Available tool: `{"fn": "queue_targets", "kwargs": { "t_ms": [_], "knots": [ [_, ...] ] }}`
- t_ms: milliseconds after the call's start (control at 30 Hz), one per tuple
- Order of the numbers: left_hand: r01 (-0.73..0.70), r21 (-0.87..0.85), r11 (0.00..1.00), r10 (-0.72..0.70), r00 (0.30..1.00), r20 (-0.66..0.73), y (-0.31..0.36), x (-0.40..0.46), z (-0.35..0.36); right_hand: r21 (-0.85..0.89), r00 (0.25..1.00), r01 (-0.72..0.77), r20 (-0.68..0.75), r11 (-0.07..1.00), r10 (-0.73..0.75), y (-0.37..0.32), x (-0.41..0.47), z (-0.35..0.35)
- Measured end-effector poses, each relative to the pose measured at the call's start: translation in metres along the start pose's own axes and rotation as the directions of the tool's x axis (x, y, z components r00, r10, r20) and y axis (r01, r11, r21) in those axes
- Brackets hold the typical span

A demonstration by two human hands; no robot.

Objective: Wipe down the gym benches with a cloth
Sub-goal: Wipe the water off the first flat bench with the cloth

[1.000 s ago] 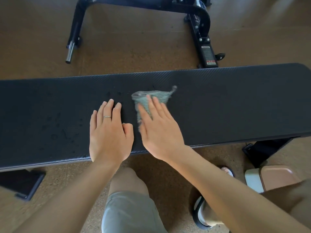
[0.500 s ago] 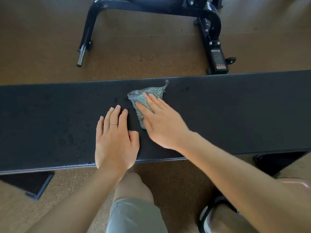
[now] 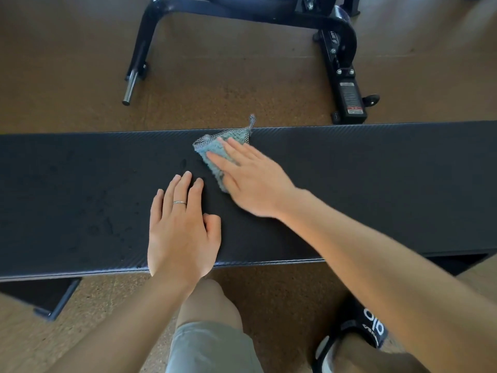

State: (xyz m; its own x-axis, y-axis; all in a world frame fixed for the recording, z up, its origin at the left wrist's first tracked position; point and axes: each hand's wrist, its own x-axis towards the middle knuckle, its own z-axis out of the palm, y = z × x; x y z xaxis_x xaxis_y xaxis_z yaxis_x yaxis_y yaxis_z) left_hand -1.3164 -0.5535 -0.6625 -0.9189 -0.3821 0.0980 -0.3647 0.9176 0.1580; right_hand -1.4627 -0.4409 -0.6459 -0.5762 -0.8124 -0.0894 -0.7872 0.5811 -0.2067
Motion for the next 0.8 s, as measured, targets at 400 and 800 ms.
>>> {"fn": "queue_targets", "kwargs": {
  "t_ms": [400,800],
  "knots": [
    [0.000,0.003,1.000,0.000,1.000,-0.002,0.000,-0.001,0.000,0.046,0.976,-0.190,-0.101,0.981,0.194,0.000,0.039,0.000],
    [0.016,-0.003,1.000,-0.016,1.000,-0.020,0.001,-0.001,0.000,-0.027,0.794,-0.586,-0.216,0.810,0.568,0.101,-0.012,-0.015]
  ]
}}
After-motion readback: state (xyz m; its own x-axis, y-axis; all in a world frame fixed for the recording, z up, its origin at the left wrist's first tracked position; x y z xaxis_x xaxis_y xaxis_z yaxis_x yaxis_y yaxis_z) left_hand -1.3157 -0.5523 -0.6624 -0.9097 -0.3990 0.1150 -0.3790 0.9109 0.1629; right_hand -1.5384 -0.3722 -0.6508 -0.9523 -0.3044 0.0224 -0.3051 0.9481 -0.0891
